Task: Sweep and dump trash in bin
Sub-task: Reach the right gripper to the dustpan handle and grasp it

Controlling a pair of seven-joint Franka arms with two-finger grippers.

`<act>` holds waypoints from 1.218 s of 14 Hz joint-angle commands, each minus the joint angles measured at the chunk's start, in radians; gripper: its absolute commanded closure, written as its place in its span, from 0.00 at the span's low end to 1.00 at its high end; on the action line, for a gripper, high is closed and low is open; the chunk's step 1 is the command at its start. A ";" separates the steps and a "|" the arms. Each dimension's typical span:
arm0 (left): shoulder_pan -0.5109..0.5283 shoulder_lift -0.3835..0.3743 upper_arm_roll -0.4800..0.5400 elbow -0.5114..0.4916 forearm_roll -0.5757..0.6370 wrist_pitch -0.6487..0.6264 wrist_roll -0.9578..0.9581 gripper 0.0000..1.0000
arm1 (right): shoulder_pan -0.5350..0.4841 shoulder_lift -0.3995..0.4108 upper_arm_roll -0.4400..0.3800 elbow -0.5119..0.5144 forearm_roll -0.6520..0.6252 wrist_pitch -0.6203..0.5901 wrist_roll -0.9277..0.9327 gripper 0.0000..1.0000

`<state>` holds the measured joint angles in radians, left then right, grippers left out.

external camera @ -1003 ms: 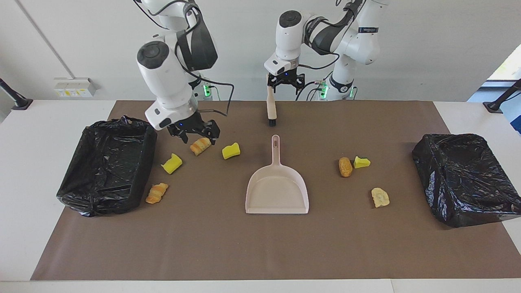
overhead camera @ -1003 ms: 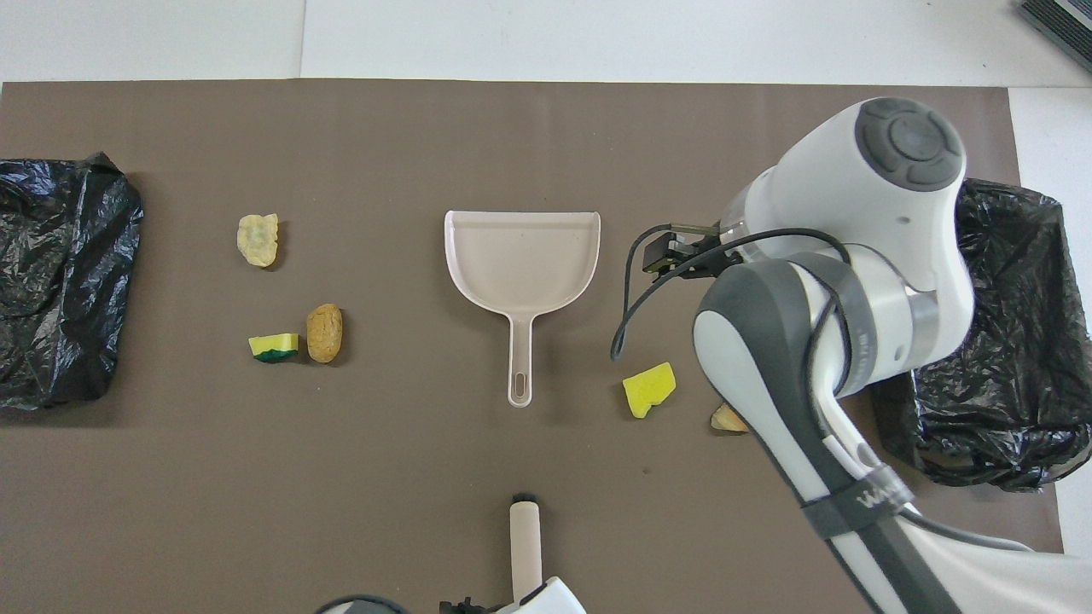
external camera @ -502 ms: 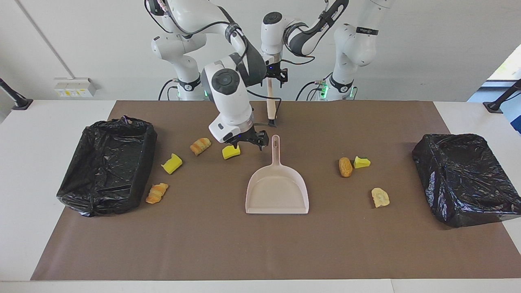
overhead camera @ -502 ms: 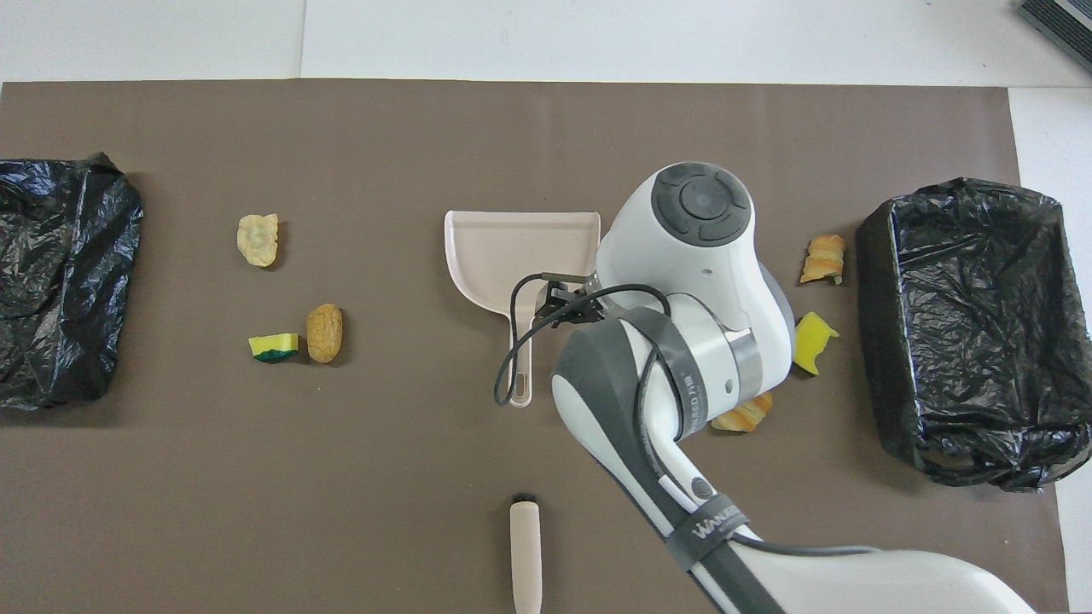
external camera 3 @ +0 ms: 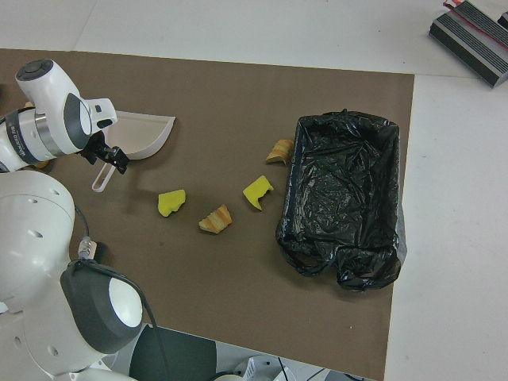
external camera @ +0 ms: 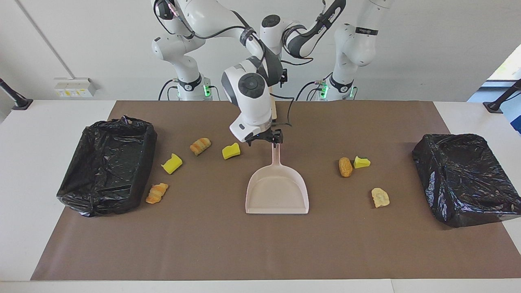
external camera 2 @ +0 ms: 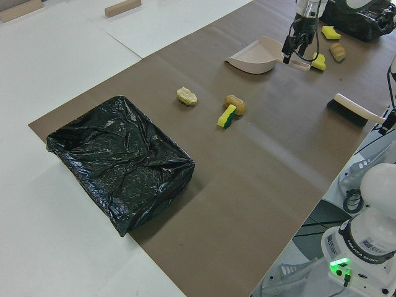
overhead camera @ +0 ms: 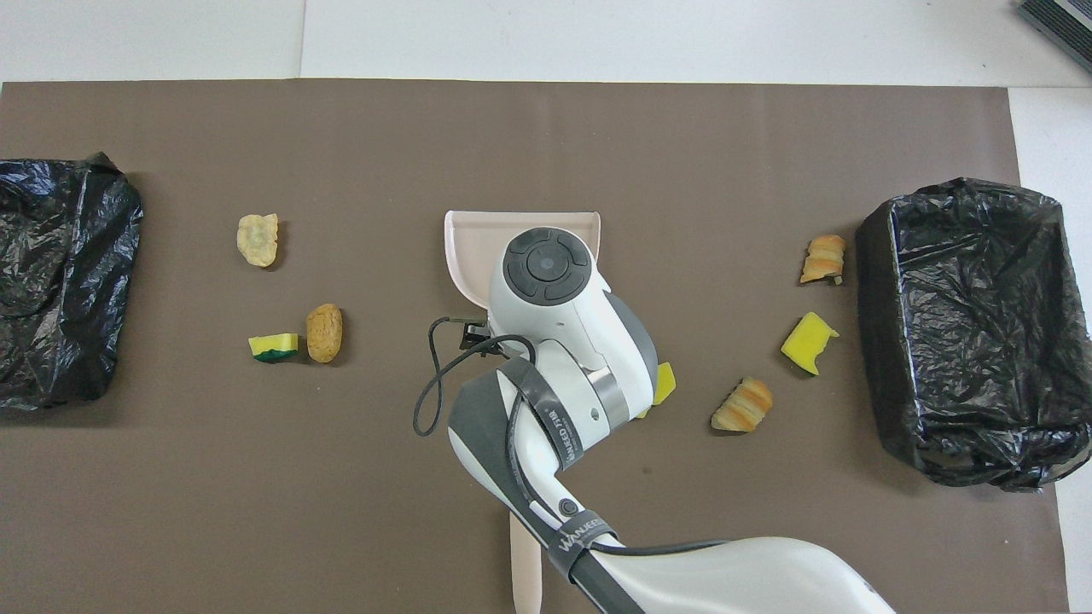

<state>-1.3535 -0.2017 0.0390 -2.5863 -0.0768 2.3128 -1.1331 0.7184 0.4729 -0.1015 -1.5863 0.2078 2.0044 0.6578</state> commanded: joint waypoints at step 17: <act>0.320 -0.035 0.021 0.089 0.107 -0.229 0.047 1.00 | -0.135 -0.014 -0.006 0.084 -0.038 -0.212 -0.262 1.00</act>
<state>-1.1316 -0.2152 0.0668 -2.5020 -0.0116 2.1357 -1.1259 0.6539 0.4815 -0.1148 -1.5494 0.1715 1.8892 0.5044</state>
